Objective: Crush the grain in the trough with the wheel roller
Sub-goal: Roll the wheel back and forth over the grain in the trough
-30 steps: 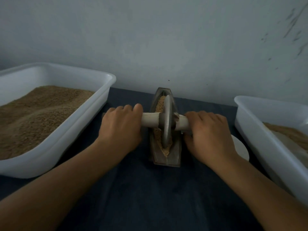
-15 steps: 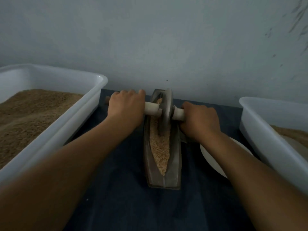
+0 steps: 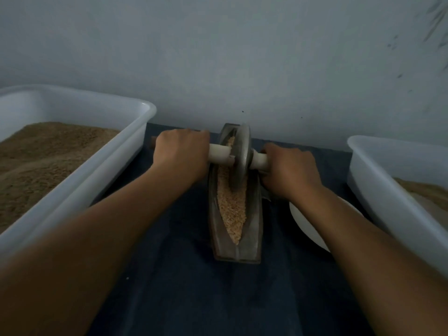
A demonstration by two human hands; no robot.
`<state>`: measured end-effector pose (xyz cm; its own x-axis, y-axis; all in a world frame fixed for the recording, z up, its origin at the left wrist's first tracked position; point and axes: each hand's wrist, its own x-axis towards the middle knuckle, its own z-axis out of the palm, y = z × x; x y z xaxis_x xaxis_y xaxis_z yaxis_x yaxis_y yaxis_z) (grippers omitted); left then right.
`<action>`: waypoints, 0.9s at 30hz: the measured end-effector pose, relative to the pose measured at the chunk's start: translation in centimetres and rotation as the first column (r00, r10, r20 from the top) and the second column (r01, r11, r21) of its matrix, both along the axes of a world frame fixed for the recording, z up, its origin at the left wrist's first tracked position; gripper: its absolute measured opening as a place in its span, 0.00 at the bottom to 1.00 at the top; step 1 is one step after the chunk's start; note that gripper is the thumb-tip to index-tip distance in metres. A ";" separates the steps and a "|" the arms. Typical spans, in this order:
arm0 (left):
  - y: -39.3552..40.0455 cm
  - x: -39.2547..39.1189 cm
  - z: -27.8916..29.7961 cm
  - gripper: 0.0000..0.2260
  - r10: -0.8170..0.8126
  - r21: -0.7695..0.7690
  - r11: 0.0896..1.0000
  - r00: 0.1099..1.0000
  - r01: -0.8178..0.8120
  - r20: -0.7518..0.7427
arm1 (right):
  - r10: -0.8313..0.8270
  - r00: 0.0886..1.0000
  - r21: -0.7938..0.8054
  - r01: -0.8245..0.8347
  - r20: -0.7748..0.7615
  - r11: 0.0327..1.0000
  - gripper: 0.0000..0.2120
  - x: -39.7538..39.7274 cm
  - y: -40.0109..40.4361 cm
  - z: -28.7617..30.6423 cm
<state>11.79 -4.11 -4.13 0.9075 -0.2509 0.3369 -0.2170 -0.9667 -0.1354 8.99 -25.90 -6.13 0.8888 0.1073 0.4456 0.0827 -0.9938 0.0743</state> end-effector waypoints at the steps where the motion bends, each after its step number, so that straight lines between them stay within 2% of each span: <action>1: 0.1 -0.6 -0.1 0.16 -0.002 0.006 1.000 1.000 0.002 0.003 | 0.008 1.000 0.004 -0.009 0.008 1.000 0.12 -0.6 0.1 -0.1; 6: 1.5 -3.9 -1.0 0.16 -0.029 -0.028 0.999 0.999 0.030 0.039 | 0.034 0.995 -0.038 -0.031 0.089 0.999 0.11 -4.4 0.9 -0.4; 10: 2.8 -6.6 -1.2 0.15 -0.125 -0.045 0.990 0.984 0.132 0.125 | 0.068 0.985 0.015 -0.071 0.161 0.997 0.13 -8.1 1.4 -0.6; 15: 3.1 -7.8 -0.8 0.15 -0.178 -0.019 0.983 0.966 0.185 0.189 | 0.098 0.990 0.105 -0.109 0.101 0.989 0.19 -10.2 1.1 -0.3; 21: 2.3 -5.5 -1.4 0.19 -0.126 0.001 0.992 0.984 0.127 0.128 | 0.077 0.989 -0.001 -0.078 0.124 0.997 0.14 -7.3 0.8 -0.7; 27: 0.9 -0.1 -0.6 0.21 -0.133 0.016 0.991 0.990 0.133 0.042 | -0.015 1.000 -0.007 0.015 0.018 1.000 0.13 -1.4 0.4 -0.4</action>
<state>11.68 -3.23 -4.73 0.8507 -0.3730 0.3703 -0.3372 -0.9278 -0.1598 7.61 -25.55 -6.50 0.8822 0.0970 0.4607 0.0661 -0.9944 0.0829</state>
